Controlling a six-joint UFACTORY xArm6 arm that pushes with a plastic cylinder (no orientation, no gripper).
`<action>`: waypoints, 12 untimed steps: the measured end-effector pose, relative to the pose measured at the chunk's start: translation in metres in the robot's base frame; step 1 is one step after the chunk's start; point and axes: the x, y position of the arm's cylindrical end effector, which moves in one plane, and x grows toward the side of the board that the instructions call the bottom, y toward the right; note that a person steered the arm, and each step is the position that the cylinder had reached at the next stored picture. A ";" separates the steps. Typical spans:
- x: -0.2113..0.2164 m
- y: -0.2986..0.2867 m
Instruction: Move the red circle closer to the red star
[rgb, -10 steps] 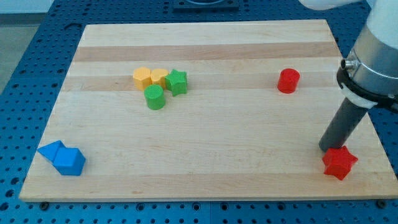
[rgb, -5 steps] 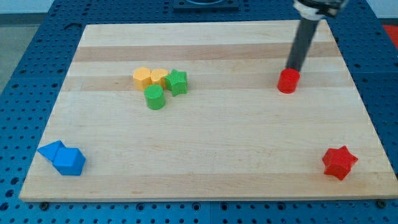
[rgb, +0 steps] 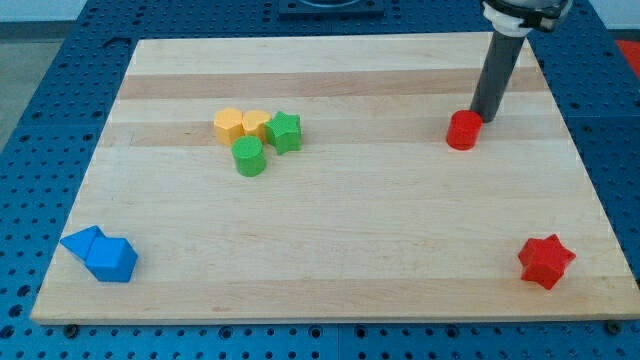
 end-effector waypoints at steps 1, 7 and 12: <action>0.003 -0.012; 0.068 -0.098; 0.108 -0.048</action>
